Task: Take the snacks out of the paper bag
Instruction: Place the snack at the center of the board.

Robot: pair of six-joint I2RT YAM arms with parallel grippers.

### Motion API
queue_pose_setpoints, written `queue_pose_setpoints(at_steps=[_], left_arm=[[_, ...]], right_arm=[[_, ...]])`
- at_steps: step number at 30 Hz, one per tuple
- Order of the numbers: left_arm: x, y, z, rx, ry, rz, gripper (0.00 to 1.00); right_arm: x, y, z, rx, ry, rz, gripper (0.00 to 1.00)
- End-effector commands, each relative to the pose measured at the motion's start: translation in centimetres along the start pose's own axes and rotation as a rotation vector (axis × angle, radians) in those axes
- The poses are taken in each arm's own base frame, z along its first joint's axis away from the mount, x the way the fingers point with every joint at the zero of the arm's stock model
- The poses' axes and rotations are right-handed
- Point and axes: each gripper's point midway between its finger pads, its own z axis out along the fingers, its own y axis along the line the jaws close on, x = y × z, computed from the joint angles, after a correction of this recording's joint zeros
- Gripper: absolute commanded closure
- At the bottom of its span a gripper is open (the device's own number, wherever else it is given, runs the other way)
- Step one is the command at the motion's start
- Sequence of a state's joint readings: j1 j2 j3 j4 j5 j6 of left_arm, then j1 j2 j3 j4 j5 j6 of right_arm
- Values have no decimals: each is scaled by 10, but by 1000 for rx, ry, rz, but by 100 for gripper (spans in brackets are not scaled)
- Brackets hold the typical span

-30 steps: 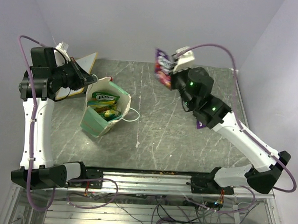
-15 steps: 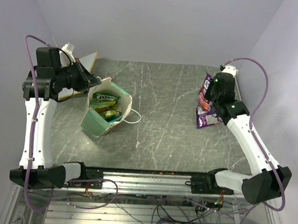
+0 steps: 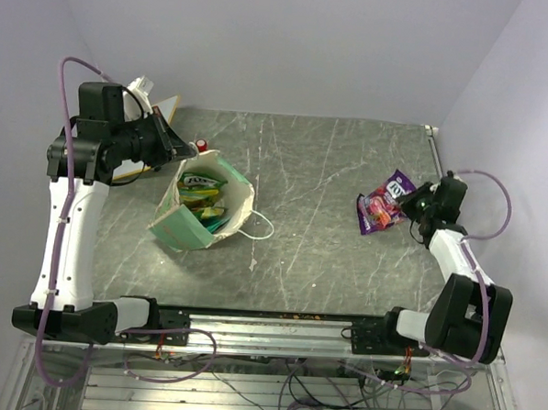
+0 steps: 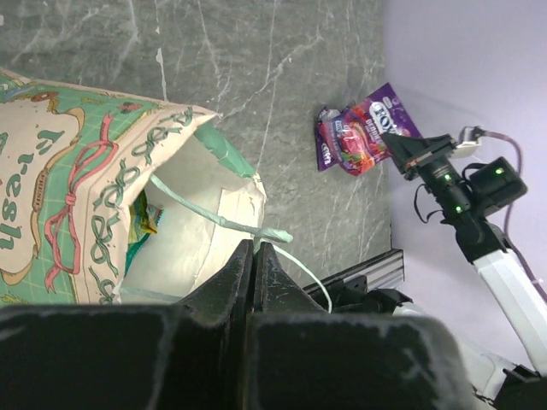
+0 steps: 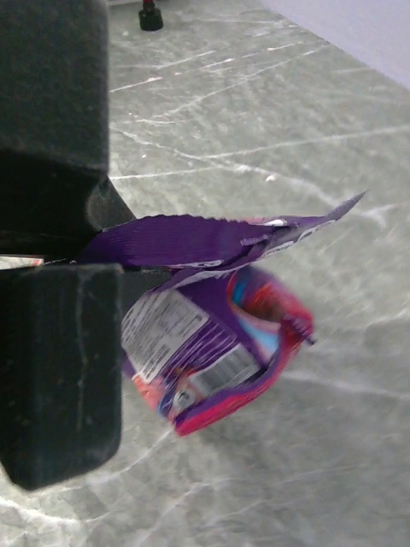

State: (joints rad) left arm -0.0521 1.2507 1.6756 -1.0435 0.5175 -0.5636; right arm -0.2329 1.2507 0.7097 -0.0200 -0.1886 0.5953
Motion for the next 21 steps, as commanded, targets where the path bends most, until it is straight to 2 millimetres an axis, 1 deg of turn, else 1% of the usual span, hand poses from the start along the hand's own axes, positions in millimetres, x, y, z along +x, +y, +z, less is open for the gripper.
queue_pose_setpoints(at_steps=[1,3,6,8,9,12,14,16,18,21], left_arm=[[-3,-13,-5,32,-12,39,93],[-4,-12,-5,22,-15,42,93],[-6,-12,-6,17,-21,48,93],[-5,-10,-5,8,-18,46,93],[-4,-8,-5,4,-14,42,93],[-1,-5,-3,-4,-1,32,93],[-2,-4,-3,-14,-4,34,93],[-5,-5,-4,-15,-12,39,93],[-10,-8,-5,-14,-20,48,93],[-15,-10,-3,-10,-26,53,93]], right_arm=[[-5,8,6,-171,-30,126,100],[2,-10,12,-141,-24,162,100],[12,-31,23,-114,1,198,100],[10,-40,27,-104,7,216,100],[6,-43,28,-108,-3,223,100],[-8,-45,29,-124,-28,211,100],[-14,-37,30,-152,-18,204,100],[-21,-29,29,-197,-42,243,100],[-19,-32,31,-189,-62,294,100],[-9,-42,42,-160,-31,354,100]])
